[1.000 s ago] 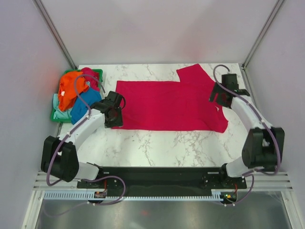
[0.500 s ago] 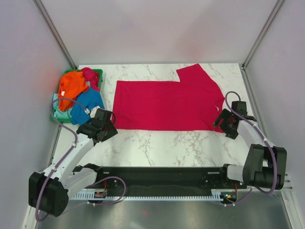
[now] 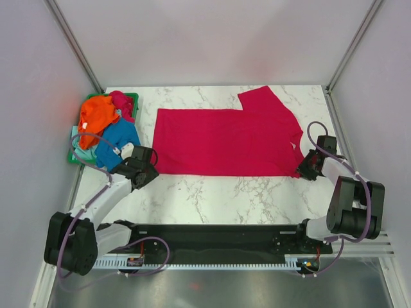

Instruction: Fold and stack the t-shirts

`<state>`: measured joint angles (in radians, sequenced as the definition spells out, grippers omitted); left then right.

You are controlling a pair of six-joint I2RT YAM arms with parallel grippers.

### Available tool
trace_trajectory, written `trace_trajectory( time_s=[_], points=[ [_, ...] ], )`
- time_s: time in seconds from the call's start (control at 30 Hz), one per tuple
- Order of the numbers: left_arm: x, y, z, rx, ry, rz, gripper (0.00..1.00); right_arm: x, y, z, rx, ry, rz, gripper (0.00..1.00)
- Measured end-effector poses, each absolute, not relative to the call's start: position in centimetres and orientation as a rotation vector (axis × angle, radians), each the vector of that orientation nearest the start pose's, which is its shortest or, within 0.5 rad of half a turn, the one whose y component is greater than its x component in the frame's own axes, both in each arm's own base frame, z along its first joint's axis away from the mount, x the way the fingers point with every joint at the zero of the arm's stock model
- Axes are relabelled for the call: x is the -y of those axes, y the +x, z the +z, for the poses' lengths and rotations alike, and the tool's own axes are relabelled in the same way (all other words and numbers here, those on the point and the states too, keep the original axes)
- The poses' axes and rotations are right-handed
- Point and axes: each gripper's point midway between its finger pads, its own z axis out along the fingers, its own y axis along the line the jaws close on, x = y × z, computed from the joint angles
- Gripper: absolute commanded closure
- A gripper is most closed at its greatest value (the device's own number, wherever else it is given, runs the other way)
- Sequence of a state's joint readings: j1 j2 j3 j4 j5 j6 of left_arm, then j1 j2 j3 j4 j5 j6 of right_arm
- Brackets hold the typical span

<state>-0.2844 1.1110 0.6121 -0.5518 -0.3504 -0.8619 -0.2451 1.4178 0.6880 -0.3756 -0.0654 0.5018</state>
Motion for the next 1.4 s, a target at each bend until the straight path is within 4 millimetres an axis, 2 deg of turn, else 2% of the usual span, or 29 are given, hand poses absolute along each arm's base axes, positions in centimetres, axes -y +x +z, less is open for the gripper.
trace_trajectory(
  time_s=[0.3, 0.57, 0.7, 0.9, 0.97, 1.03, 1.13, 1.27, 1.4],
  points=[
    [4.5, 27.3, 2.1, -2.428, -0.845, 0.078, 0.42, 3.5, 28.7, 1.7, -2.494, 0.953, 0.224, 0.85],
    [4.6, 29.2, 2.1, -2.396, -0.848, 0.089, 0.48, 3.2, 28.9, 1.7, -2.493, 0.942, 0.253, 0.91],
    [5.1, 29.6, 2.9, -2.373, -0.843, 0.039, 0.50, 3.2, 29.2, 1.7, -2.489, 0.938, 0.265, 0.92],
    [6.5, 29.8, 6.7, -2.294, -0.797, -0.082, 0.48, 3.0, 29.5, 1.7, -2.486, 0.931, 0.283, 0.92],
    [6.7, 29.8, 8.0, -2.261, -0.787, -0.116, 0.42, 3.0, 29.5, 1.7, -2.485, 0.930, 0.286, 0.93],
    [6.8, 29.9, 8.4, -2.248, -0.786, -0.126, 0.34, 2.9, 29.6, 1.7, -2.484, 0.929, 0.290, 0.93],
    [6.8, 29.9, 7.3, -2.285, -0.788, -0.097, 0.32, 2.9, 29.6, 1.7, -2.485, 0.928, 0.294, 0.94],
    [6.7, 29.7, 3.9, -2.387, -0.798, -0.016, 0.33, 2.9, 29.7, 1.7, -2.484, 0.927, 0.296, 0.95],
    [6.3, 29.9, 2.1, -2.430, -0.817, 0.029, 0.40, 2.9, 29.7, 1.7, -2.483, 0.926, 0.296, 0.99]
  ],
)
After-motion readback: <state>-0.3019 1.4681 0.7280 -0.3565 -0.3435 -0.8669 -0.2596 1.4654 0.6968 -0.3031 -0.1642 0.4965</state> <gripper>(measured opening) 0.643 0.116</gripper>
